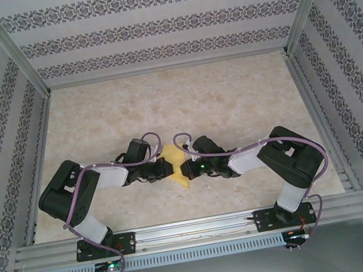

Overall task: Fold a paper plane with a square sheet of paper (fold left side to right side)
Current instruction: Third fold the triangle at the center of the table.

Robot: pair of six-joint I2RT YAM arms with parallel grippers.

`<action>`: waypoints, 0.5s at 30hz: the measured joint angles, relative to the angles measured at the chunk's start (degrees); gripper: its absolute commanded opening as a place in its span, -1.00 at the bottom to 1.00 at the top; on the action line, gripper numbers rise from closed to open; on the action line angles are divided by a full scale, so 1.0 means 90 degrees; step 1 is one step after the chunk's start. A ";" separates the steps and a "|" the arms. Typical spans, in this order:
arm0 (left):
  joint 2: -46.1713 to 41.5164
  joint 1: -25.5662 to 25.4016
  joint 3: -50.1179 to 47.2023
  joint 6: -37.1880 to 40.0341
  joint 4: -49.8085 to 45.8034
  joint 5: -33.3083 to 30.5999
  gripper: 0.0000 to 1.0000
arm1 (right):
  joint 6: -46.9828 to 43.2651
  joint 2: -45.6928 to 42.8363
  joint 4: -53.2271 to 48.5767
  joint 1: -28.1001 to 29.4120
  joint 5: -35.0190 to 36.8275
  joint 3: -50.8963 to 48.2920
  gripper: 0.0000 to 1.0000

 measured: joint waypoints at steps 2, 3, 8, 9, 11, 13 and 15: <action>0.0012 0.0000 0.0000 0.0019 0.0002 -0.0010 -0.85 | 0.0000 -0.0002 -0.0002 -0.0012 -0.0007 0.0000 -0.96; 0.0019 0.0000 0.0002 0.0019 0.0002 -0.0015 -0.87 | 0.0000 -0.0002 -0.0005 -0.0017 -0.0024 0.0002 -0.94; 0.0041 0.0000 0.0000 0.0017 0.0024 -0.0015 -0.89 | 0.0000 -0.0005 -0.0131 -0.0063 -0.0080 0.0068 -0.81; 0.0046 0.0000 -0.0002 0.0015 0.0034 -0.0015 -0.90 | 0.0000 -0.0005 -0.0189 -0.0083 -0.0104 0.0100 -0.78; 0.0046 0.0000 -0.0015 0.0010 0.0058 -0.0015 -0.92 | 0.0000 -0.0005 -0.0318 -0.0119 -0.0160 0.0168 -0.69; 0.0046 0.0000 -0.0046 -0.0012 0.0117 -0.0017 -0.93 | -0.0012 -0.0007 -0.0464 -0.0151 -0.0253 0.0257 -0.62; 0.0046 0.0002 -0.0083 -0.0039 0.0194 -0.0017 -0.93 | -0.0027 -0.0019 -0.0668 -0.0209 -0.0313 0.0372 -0.54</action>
